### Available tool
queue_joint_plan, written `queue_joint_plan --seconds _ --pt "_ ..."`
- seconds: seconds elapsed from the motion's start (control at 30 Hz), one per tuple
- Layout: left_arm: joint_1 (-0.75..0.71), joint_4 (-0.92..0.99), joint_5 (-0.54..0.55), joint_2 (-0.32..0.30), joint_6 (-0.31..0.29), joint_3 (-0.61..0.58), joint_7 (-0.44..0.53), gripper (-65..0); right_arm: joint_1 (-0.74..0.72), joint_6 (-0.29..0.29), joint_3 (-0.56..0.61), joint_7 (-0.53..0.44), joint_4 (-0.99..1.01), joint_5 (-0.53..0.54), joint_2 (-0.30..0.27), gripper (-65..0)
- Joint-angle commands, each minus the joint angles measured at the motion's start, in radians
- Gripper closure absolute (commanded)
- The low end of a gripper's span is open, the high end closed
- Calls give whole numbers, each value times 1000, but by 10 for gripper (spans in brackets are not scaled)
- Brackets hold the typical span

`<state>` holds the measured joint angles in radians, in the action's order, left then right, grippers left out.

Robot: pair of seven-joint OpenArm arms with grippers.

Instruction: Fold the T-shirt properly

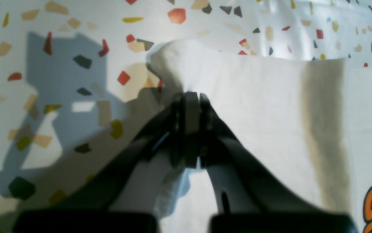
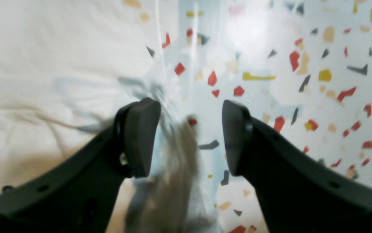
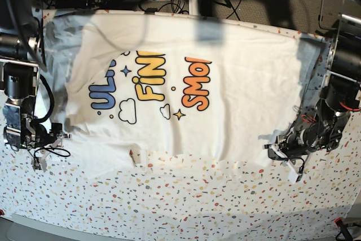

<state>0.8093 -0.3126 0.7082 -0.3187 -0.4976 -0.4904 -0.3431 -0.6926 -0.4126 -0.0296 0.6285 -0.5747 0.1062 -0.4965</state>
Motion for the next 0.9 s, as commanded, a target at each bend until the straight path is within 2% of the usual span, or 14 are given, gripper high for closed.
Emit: queue_joint_plan --seconds 0.0,0.2,0.3,0.4,0.57,0.6,0.73,0.87 --pt "39 -11 15 -11 -5 6 21 0 -32 3 -4 -16 2 -3 -19 -332" --pt "39 -11 14 -11 -5 6 21 0 -32 3 -4 -60 88 -4 -19 -331" --pt "39 -11 14 -11 -5 6 23 0 -32 2 -4 -63 95 -60 -16 -311" --pt "39 -11 14 -11 -5 6 23 0 -32 -5 -4 -58 95 -114 -16 -224" --pt "39 -11 14 -11 -5 6 23 0 -32 -95 -4 -44 95 -129 -16 -20" --pt "39 -11 14 -11 -5 6 23 0 -32 -98 -4 -44 95 -129 -16 0" --pt "39 -11 14 -11 -5 6 23 0 -33 -97 -4 -45 94 -125 -16 0" --pt "40 -11 14 -11 -5 6 23 0 -33 -103 -4 -44 94 -71 -16 0"
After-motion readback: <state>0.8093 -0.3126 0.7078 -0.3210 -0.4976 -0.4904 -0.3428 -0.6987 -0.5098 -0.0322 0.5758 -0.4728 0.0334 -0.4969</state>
